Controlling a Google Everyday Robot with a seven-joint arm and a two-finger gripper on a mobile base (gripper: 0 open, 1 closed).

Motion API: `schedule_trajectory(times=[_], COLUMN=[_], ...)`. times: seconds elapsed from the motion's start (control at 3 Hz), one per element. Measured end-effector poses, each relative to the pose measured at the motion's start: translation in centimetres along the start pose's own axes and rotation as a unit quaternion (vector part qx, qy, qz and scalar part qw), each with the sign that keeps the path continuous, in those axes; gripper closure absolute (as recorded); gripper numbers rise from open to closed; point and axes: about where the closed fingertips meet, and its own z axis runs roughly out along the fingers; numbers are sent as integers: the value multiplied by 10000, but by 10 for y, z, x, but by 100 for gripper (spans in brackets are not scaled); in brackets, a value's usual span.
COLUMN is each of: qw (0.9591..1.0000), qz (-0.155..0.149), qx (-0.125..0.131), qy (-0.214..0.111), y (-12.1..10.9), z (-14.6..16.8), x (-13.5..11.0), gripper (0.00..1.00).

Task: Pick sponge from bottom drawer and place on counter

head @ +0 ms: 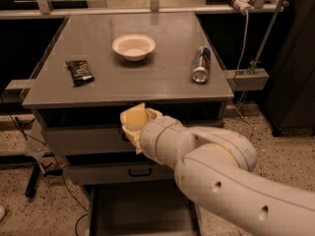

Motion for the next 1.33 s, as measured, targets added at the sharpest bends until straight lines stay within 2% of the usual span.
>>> schedule_trajectory(times=[0.33,1.0,1.33], qw=[9993,9973,9958], qz=[-343,-722,-861], qx=[18,-136,-281], qy=[-118,-77,95], y=[-25,-72,-87], z=[14,66,101], x=[-50,-120,-131], gripper=[100,100,100])
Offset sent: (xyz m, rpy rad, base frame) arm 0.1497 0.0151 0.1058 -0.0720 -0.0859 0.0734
